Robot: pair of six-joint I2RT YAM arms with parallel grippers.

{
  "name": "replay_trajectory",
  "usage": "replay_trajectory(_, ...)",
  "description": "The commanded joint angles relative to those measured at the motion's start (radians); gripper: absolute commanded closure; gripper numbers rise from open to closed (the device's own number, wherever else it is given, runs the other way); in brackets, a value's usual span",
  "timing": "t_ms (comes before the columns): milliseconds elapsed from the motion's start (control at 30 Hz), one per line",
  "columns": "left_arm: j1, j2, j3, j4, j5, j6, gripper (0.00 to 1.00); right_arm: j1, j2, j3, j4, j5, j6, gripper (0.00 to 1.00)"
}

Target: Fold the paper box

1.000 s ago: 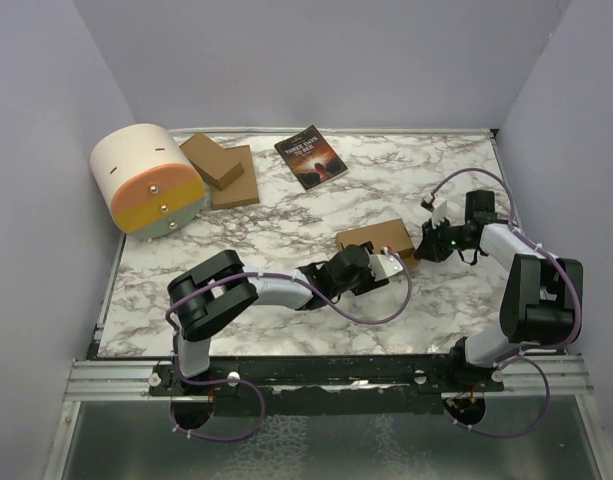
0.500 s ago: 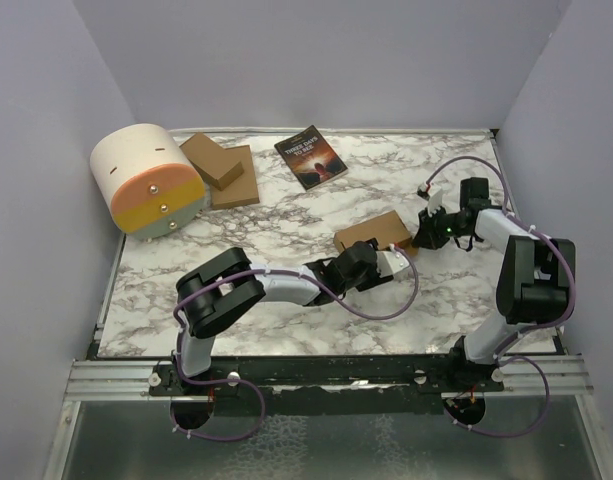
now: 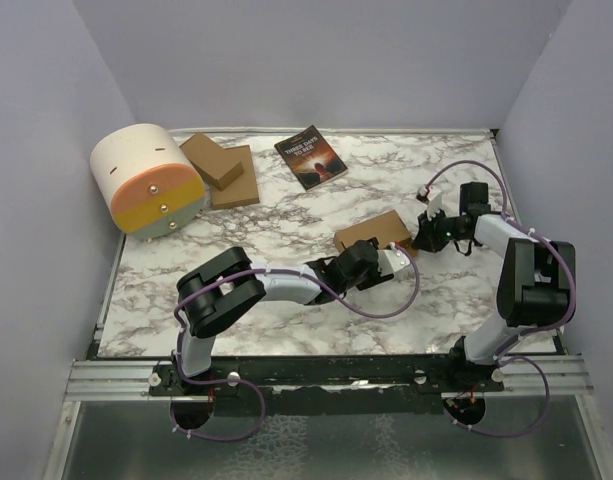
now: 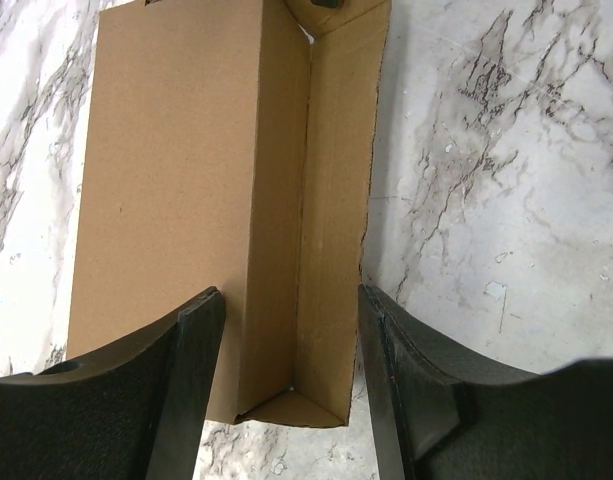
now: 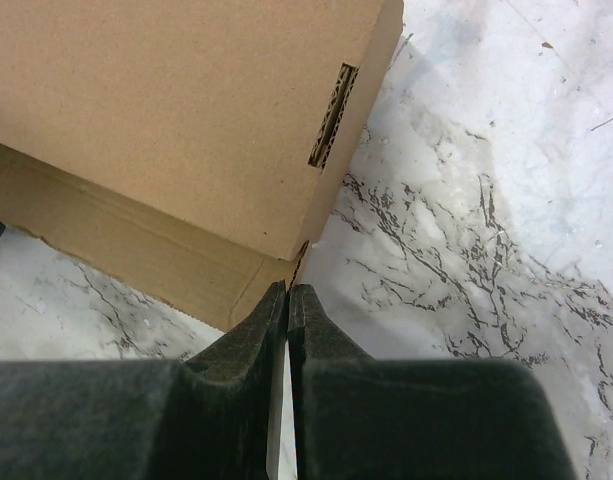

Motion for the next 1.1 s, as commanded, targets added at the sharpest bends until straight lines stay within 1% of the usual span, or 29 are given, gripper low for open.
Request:
replay_trajectory(0, 0.017, 0.067, -0.003, -0.161, 0.036, -0.047, 0.44, 0.012, -0.023, -0.041, 0.036, -0.017, -0.026, 0.96)
replay_trajectory(300, 0.020, 0.068, -0.001, -0.169, 0.040, -0.056, 0.44, 0.012, -0.063, -0.092, 0.071, -0.001, -0.031, 0.95)
replay_trajectory(633, 0.019, 0.065, -0.004, -0.173, 0.042, -0.057, 0.44, 0.010, -0.067, -0.104, 0.076, 0.038, 0.004, 0.93)
replay_trajectory(900, 0.020, 0.065, -0.002, -0.174, 0.043, -0.058, 0.44, 0.010, -0.102, -0.127, 0.107, 0.044, 0.021, 0.94)
replay_trajectory(1067, 0.019, 0.066, -0.001, -0.174, 0.046, -0.058, 0.44, 0.010, -0.094, -0.126, 0.106, 0.047, 0.031, 0.94)
